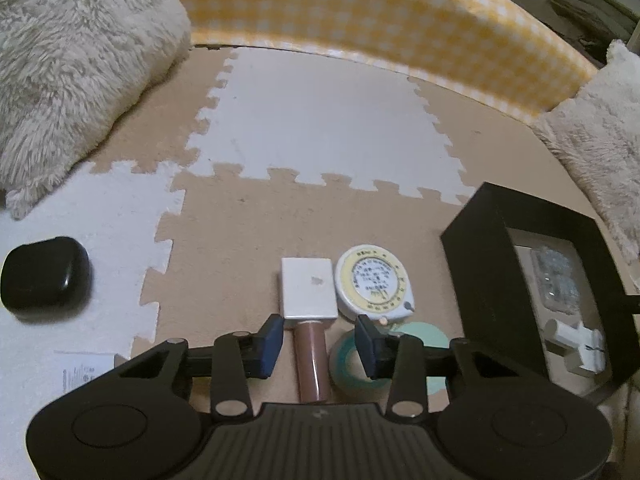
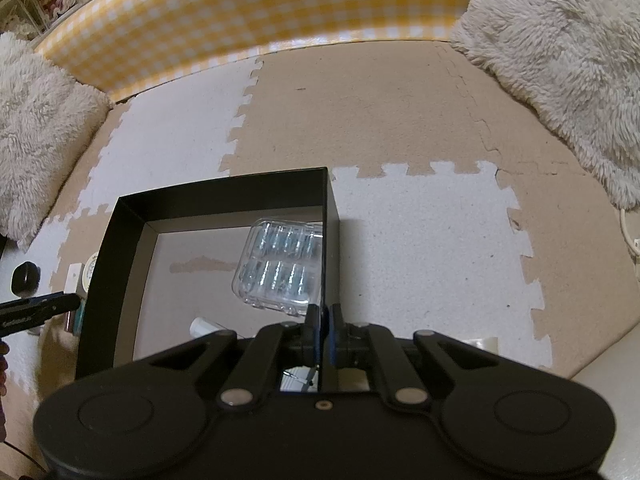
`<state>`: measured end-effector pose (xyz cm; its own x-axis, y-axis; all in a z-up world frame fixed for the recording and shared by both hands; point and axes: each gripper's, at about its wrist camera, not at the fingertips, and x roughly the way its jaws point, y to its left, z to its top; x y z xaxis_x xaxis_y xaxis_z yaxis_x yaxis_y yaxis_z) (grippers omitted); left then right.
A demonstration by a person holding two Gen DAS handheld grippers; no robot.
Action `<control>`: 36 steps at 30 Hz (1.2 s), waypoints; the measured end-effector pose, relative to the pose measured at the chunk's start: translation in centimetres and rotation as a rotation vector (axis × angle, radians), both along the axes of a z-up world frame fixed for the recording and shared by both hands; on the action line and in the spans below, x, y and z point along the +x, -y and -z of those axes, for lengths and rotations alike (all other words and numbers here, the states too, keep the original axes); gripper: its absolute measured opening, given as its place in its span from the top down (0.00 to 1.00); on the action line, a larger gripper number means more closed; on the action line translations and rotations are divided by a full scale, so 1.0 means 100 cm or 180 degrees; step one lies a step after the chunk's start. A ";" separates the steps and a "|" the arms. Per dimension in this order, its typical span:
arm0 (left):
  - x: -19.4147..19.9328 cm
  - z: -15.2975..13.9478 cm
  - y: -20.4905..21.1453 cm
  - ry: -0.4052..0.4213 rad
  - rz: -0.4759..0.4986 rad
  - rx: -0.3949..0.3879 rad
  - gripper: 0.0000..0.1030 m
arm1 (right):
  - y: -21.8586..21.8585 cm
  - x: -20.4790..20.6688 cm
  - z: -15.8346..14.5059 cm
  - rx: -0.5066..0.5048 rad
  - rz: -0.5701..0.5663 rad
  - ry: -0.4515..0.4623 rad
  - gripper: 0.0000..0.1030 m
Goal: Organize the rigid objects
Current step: 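Grasp the white cube with brown cylinder and lift it with the left tool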
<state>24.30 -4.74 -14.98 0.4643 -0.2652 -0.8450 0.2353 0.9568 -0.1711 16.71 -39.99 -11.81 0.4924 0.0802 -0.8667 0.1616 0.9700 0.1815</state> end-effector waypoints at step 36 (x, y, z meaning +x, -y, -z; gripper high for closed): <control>-0.009 -0.019 0.012 0.0304 -0.0140 0.0016 0.69 | -0.003 0.001 0.001 -0.0045 -0.0002 -0.0016 0.95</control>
